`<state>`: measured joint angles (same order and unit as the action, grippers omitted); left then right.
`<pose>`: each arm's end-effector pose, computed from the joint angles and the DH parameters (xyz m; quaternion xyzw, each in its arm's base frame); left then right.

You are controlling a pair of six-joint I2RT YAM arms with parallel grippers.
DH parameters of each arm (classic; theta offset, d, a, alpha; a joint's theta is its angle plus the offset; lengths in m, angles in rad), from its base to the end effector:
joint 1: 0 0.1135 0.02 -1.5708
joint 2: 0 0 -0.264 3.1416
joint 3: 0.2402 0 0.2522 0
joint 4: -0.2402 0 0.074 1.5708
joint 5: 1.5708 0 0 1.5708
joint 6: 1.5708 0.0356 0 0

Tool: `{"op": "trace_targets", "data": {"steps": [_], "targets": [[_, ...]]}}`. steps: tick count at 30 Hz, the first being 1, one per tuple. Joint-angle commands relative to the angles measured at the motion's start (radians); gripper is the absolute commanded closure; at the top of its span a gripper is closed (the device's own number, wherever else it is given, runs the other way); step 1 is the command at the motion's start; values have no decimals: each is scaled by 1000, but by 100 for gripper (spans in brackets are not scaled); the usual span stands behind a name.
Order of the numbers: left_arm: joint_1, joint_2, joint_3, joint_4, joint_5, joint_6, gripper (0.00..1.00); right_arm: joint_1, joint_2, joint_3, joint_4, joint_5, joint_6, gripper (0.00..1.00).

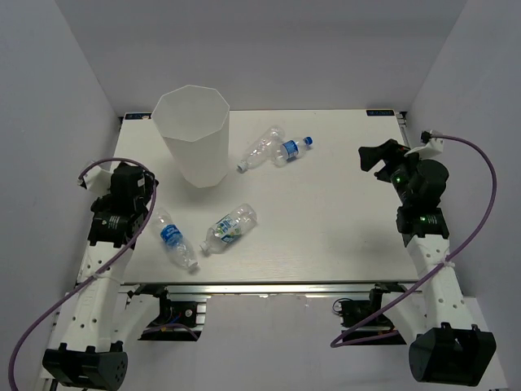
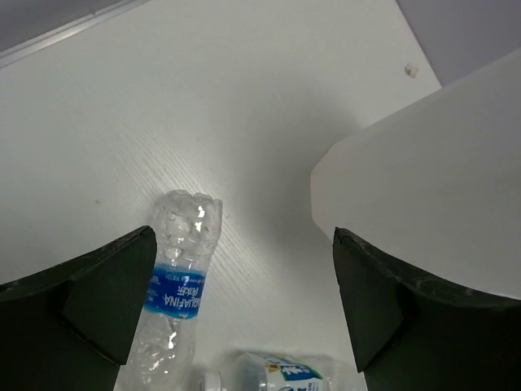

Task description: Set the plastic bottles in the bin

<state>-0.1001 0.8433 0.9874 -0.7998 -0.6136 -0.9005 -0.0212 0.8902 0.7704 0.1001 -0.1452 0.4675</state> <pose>0.1612 0.0044 0.3424 -0.4561 0.7357 0.0357 0.4995 0.2135 0.0006 0.3468 0.1230 0.7033 0.2050 0.6695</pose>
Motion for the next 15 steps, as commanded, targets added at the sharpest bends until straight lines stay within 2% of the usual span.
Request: {"op": "trace_targets", "data": {"steps": [1, 7, 9, 15], "targets": [[-1, 16, 24, -76, 50, -29, 2, 1, -23, -20, 41, 6, 0, 11], [-1, 126, -84, -98, 150, -51, 2, 1, 7, -45, 38, -19, -24, 11], [-1, 184, -136, -47, 225, -41, 2, 1, 22, -34, 32, -56, -49, 11], [-1, 328, -243, 106, 325, -32, 2, 1, 67, -22, 13, -96, -67, 11]]}}
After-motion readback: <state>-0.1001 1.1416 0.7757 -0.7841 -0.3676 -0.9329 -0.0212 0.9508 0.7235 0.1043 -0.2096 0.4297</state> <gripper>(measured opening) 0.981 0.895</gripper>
